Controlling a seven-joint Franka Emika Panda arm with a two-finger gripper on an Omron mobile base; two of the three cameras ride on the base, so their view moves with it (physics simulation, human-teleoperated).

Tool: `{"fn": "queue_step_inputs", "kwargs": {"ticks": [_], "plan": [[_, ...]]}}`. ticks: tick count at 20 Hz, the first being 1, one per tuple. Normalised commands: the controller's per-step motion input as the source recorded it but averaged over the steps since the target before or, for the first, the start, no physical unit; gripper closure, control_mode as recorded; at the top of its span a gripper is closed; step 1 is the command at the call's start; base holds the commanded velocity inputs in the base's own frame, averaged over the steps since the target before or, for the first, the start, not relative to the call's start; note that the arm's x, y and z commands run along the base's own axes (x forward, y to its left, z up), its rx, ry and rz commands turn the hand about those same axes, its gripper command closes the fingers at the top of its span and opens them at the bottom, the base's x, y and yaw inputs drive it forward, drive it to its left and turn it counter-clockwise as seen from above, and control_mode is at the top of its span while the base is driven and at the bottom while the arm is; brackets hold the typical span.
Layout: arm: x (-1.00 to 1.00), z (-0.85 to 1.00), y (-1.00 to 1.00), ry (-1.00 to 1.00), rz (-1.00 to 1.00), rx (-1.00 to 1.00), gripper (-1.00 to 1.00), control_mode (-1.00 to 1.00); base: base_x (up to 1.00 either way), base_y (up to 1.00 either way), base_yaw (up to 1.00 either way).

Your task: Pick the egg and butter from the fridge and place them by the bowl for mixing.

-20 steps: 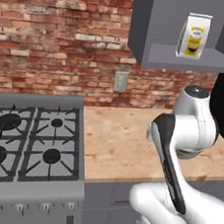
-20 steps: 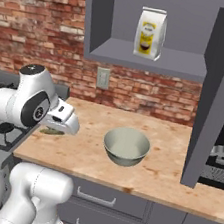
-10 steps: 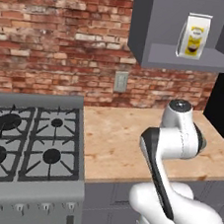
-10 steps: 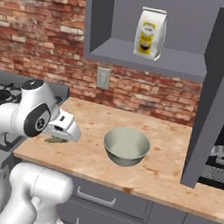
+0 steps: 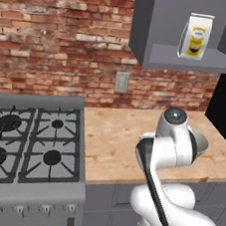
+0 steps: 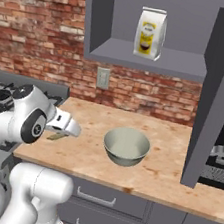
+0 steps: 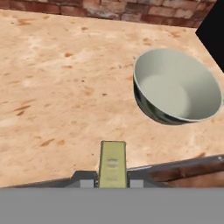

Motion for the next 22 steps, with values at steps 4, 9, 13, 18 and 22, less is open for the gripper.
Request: {"fn": "queue_step_inputs", "kwargs": {"ticks": [4, 9, 13, 18, 22], "plan": [[0.26, 0.00, -0.06, -0.05, 0.00, -0.01, 1.00, -1.00, 0.00, 0.00, 0.00], [0.14, -0.02, -0.06, 0.00, 0.00, 0.00, 1.00, -1.00, 0.00, 0.00, 0.00], [0.20, -0.11, -0.08, 0.00, 0.00, 0.00, 1.00, -1.00, 0.00, 0.00, 0.00], [0.29, -0.17, -0.04, 0.00, 0.00, -0.02, 1.00, -1.00, 0.00, 0.00, 0.00], [0.38, -0.23, -0.06, 0.00, 0.00, -0.04, 1.00, -1.00, 0.00, 0.00, 0.00]]}}
